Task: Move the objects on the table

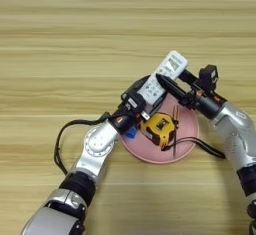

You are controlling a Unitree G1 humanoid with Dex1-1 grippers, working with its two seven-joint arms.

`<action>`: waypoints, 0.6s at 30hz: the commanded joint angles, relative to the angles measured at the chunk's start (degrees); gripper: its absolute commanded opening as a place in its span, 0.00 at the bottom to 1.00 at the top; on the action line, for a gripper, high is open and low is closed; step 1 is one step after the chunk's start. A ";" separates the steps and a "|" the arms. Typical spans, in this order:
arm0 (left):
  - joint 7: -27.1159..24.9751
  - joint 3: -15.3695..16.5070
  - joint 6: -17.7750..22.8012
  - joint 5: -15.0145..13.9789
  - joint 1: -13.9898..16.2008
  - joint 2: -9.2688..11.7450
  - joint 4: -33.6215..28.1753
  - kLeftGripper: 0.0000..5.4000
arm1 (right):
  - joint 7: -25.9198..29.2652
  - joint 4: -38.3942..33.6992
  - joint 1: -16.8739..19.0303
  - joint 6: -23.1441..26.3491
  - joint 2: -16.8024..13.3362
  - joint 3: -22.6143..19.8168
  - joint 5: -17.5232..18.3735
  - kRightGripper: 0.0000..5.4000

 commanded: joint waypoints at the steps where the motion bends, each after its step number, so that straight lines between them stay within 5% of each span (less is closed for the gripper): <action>1: 0.48 -0.11 -0.65 0.87 -1.23 -0.08 0.65 0.53 | 0.65 0.39 -1.12 -0.69 0.20 -0.38 -0.48 0.52; 18: 1.62 0.23 -1.66 1.26 -2.86 -0.59 3.53 0.53 | 1.19 0.98 -2.29 -0.72 0.51 -1.93 -0.11 0.26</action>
